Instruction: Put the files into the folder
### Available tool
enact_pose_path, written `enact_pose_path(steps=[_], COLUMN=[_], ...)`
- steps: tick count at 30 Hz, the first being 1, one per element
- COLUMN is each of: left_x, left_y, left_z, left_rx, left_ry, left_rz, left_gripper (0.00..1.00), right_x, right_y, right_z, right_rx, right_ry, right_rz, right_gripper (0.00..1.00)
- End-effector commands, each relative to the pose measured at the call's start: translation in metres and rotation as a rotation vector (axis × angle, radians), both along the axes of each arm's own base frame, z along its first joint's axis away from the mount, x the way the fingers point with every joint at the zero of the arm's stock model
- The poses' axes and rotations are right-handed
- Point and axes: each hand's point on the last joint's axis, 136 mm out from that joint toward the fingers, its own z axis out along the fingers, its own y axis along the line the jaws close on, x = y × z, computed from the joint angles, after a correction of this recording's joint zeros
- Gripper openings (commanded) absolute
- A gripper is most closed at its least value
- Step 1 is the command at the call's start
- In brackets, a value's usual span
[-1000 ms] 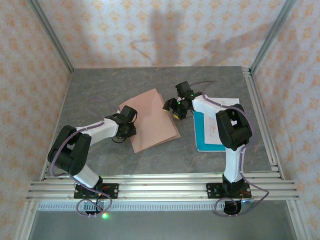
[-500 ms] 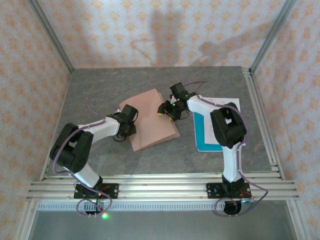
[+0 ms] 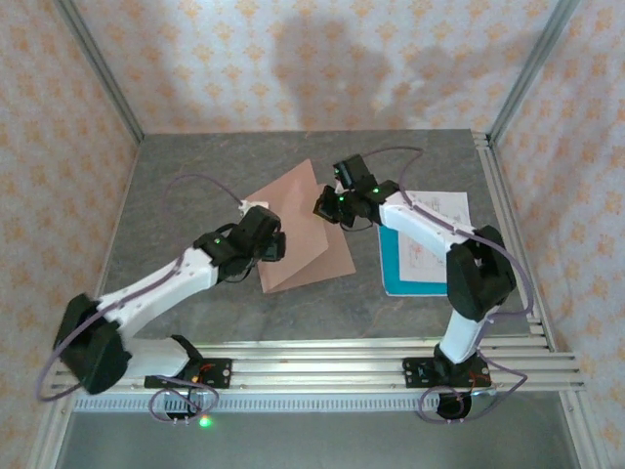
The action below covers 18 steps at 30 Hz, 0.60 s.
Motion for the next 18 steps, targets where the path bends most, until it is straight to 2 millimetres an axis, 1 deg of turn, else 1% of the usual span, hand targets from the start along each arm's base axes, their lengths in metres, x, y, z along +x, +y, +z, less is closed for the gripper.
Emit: enact_pose_path(steps=[1,2,4,5,6,8,12,13,15,18], left_x=[-0.017,-0.025,-0.039,-0.045,-0.049,-0.053,-0.055,-0.054,-0.047,-0.039], left_y=[-0.013,-0.024,-0.044,-0.051,-0.055,-0.057,-0.058,-0.058,-0.05,-0.05], left_z=[0.02,0.023,0.023,0.022,0.02,0.017,0.008,0.006,0.006,0.006], left_rx=[0.118,0.133,0.154,0.163,0.189,0.253,0.356,0.377,0.44,0.486], left_ry=[-0.122,-0.165,-0.235,-0.266,-0.298,-0.347,-0.392,-0.395,-0.405,-0.419], left_rz=[-0.134,-0.194,-0.297,-0.337,-0.361,-0.37,-0.37,-0.365,-0.299,-0.255], left_gripper=[0.74,0.78,0.82,0.99,1.0,1.0,1.0,1.0,1.0,1.0], right_x=[-0.005,-0.006,-0.006,-0.006,-0.006,-0.007,-0.009,-0.01,-0.012,-0.015], right_y=[-0.016,-0.015,-0.012,-0.011,-0.01,-0.007,-0.007,-0.007,-0.007,-0.006], right_z=[-0.002,0.0,0.006,0.008,0.011,0.016,0.026,0.028,0.031,0.033], right_rx=[-0.067,-0.06,-0.048,-0.047,-0.042,-0.039,-0.041,-0.043,-0.042,-0.033], right_ry=[0.066,0.076,0.08,0.084,0.083,0.084,0.083,0.083,0.09,0.096], right_rz=[-0.142,-0.158,-0.169,-0.174,-0.175,-0.17,-0.16,-0.156,-0.149,-0.143], right_gripper=[0.0,0.0,0.0,0.0,0.0,0.0,0.0,0.0,0.0,0.0])
